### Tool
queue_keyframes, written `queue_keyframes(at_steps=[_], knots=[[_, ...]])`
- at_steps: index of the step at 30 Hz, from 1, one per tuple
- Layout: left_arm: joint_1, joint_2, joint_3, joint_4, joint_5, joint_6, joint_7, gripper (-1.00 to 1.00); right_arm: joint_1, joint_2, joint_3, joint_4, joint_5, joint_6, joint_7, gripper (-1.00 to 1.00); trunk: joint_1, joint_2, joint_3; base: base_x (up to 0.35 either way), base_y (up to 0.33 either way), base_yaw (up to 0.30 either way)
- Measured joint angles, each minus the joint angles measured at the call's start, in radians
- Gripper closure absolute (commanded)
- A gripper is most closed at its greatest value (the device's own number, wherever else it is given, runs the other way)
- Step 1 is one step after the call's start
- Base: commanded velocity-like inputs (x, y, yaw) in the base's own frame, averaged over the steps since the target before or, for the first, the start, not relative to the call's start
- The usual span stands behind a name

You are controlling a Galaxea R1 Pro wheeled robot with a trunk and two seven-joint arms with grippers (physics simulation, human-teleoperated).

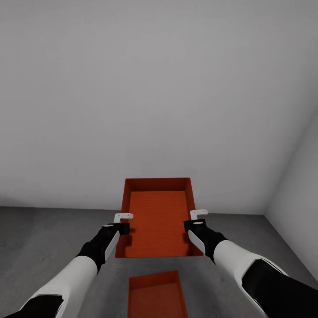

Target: Move the two storage containers from the living room to the garage. In the garage, place one container on the floor and stack the other container on top of it (either order is fine).

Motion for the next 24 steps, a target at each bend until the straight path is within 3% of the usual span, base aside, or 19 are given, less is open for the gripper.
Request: queue_keyframes(at_steps=[16,24], knots=[[0.0,0.0,0.0,0.0,0.0,0.0,0.0,1.0,0.0,0.0,0.0,0.0,0.0,0.0,0.0,1.0,0.0,0.0,0.0,0.0,0.0,0.0],[0.0,-0.001,0.001,0.0,-0.002,0.0,0.0,1.0,0.0,0.0,-0.001,0.001,0.0,-0.001,0.002,1.0,0.0,0.0,-0.011,0.0,0.0,0.0]])
